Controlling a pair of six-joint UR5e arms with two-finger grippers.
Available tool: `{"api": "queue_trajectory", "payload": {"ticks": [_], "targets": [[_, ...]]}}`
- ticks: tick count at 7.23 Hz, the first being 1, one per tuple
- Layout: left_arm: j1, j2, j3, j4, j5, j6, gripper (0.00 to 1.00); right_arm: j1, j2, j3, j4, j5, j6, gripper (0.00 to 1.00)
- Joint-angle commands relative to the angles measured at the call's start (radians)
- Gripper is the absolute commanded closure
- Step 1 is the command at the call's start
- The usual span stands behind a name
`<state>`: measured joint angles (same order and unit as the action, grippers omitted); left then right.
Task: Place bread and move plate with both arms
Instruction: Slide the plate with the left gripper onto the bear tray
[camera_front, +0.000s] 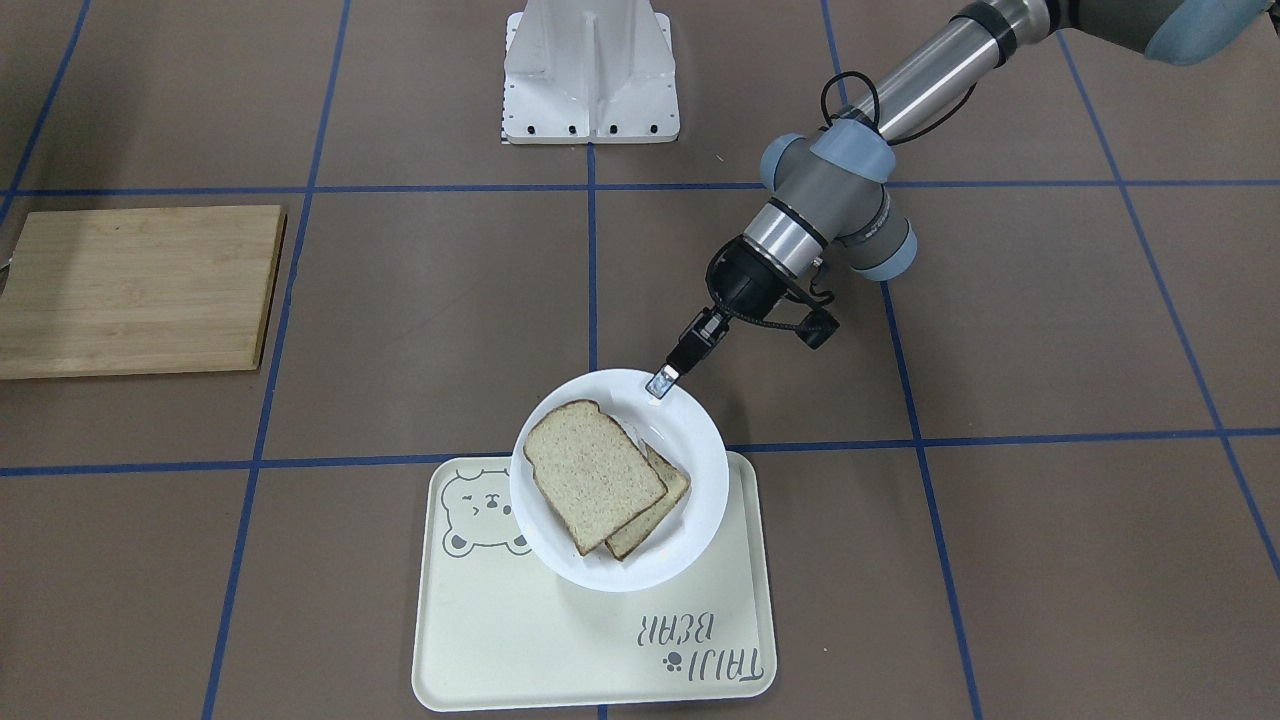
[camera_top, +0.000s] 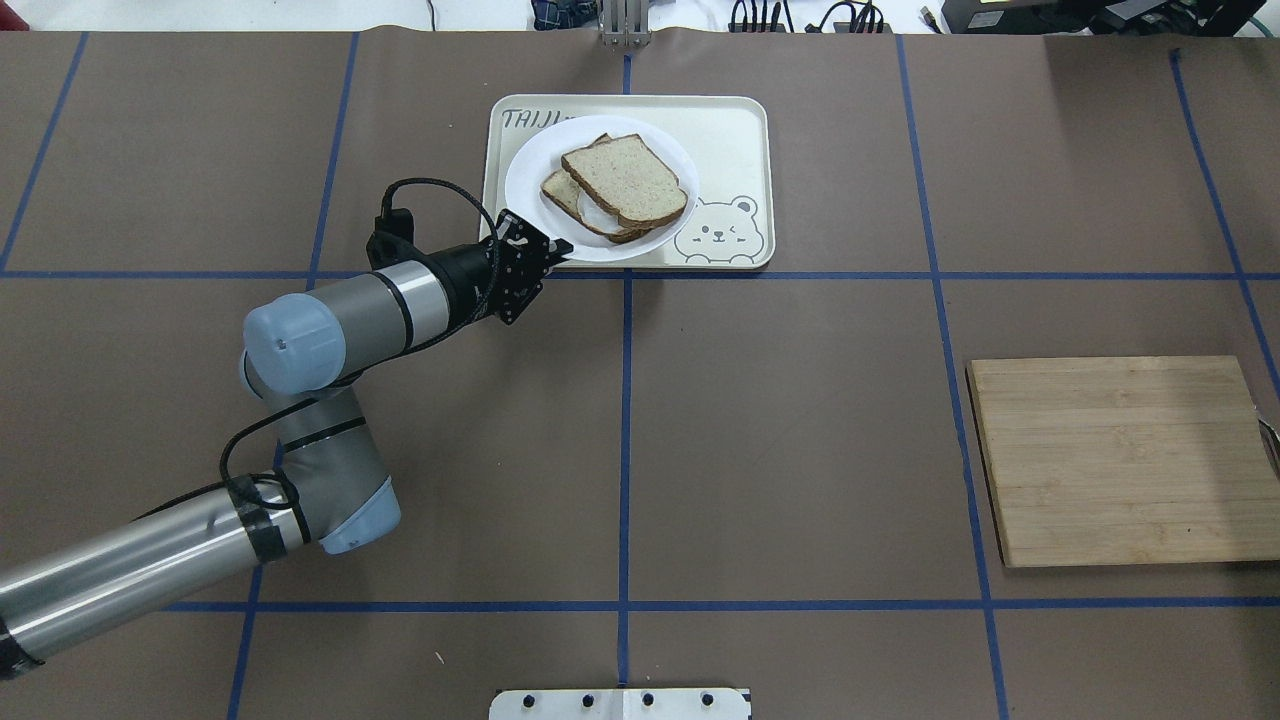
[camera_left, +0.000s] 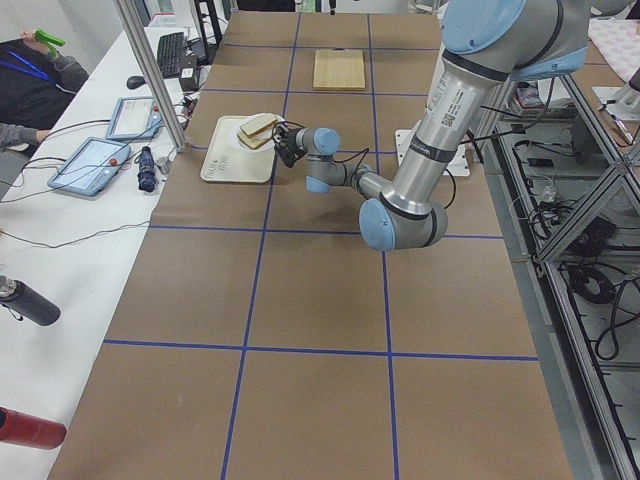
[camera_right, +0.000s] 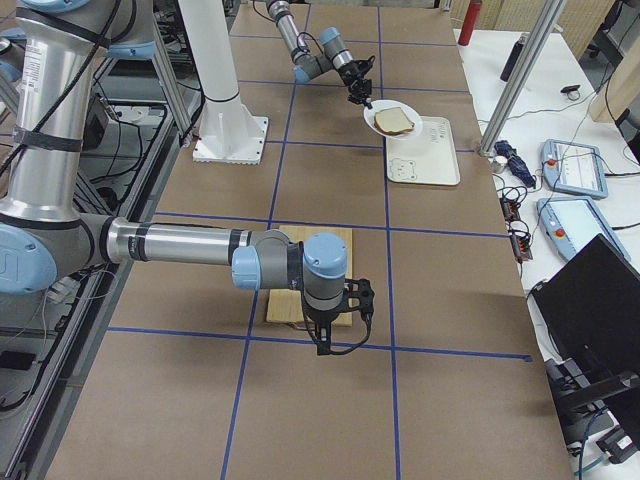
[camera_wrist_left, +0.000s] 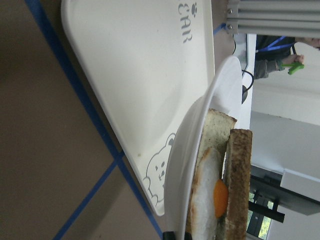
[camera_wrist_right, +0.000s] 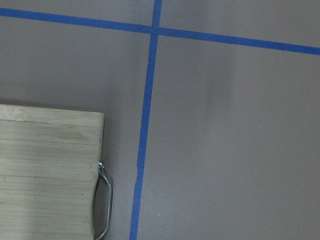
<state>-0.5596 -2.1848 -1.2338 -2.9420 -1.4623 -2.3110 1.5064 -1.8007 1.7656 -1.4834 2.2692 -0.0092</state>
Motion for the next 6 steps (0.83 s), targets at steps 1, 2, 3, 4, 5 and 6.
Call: {"api": "queue_trajectory", "payload": {"ticks": [1,2,3,4,5,6], "targets": [[-0.019,-0.137,0.173,0.068,0.074,-0.024,1.0,0.0,0.001,0.0,0.0,-0.002,0.0,0.0],[-0.019,-0.173,0.212,0.07,0.074,-0.024,1.0,0.0,0.003,0.0,0.0,-0.002,0.002,0.0],[-0.017,-0.191,0.249,0.072,0.076,-0.024,1.0,0.0,0.003,-0.002,0.0,-0.002,0.002,0.0],[-0.016,-0.216,0.291,0.072,0.086,-0.022,1.0,0.0,0.003,-0.002,0.0,-0.002,0.002,0.0],[-0.014,-0.231,0.306,0.072,0.085,-0.021,1.0,0.0,0.003,-0.002,0.0,-0.002,0.0,0.0],[-0.011,-0.239,0.307,0.072,0.082,-0.012,1.0,0.0,0.004,0.0,0.0,-0.002,0.002,0.0]]}}
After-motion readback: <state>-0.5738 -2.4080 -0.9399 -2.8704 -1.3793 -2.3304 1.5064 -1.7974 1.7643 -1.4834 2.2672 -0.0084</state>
